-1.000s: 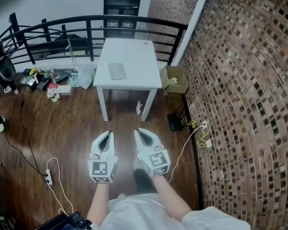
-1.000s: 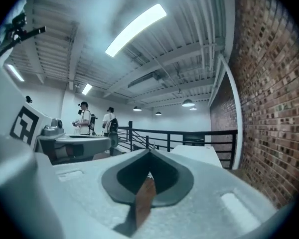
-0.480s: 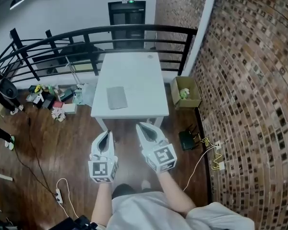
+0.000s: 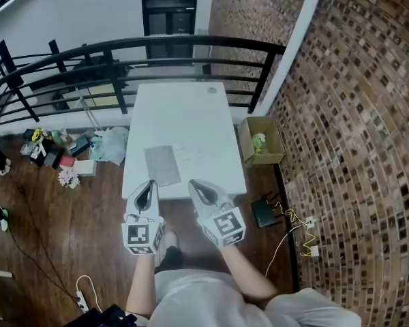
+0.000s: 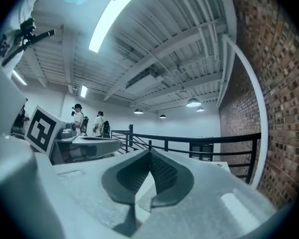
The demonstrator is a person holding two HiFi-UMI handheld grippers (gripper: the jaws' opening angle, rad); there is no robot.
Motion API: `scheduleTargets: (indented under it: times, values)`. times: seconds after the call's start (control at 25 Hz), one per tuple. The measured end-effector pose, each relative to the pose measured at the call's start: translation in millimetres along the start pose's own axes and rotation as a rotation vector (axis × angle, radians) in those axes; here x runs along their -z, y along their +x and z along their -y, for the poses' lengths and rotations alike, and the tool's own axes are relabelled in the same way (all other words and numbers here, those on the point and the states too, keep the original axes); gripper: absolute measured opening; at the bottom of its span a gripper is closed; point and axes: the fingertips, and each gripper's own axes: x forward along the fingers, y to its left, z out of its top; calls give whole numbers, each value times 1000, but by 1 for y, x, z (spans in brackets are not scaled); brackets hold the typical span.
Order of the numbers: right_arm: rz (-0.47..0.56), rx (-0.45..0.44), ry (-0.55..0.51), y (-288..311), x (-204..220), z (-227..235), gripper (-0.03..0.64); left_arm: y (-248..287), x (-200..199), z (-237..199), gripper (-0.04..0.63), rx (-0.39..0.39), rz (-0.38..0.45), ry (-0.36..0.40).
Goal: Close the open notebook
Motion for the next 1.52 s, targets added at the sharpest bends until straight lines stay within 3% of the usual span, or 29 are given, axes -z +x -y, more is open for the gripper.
scheduleTargets:
  times: [0.2, 0.32, 0.56, 0.76, 0.92, 0.96, 1.04, 1.08, 1.16, 1.36, 1.52]
  values:
    - [22, 88, -14, 85, -27, 37, -14, 68, -19, -57, 15, 70, 62, 52]
    - [1, 73, -20, 125, -22, 36, -14, 92, -11, -89, 15, 71, 58, 38]
    - [-88, -2, 12, 176, 18, 38, -14, 123, 40, -135, 15, 93, -69, -53]
    - [-107, -24, 49, 201, 36, 70, -14, 143, 79, -188, 21, 96, -189, -26]
    - [-156, -40, 115, 210, 60, 83, -14, 135, 119, -234, 159, 107, -366, 22]
    - [-163, -42, 124, 214, 64, 87, -14, 136, 128, -243, 217, 129, -399, 12]
    - [-179, -43, 142, 219, 73, 94, -14, 141, 151, -254, 454, 198, -474, -36]
    - [-190, -42, 152, 220, 79, 97, -14, 143, 165, -256, 521, 236, -516, -68]
    - [-219, -43, 173, 219, 92, 100, -14, 144, 192, -254, 581, 306, -590, -138]
    - [-266, -41, 207, 215, 120, 101, -14, 142, 247, -222, 592, 428, -730, -295]
    - [-283, -25, 232, 208, 134, 107, -14, 140, 277, -184, 485, 471, -868, -306]
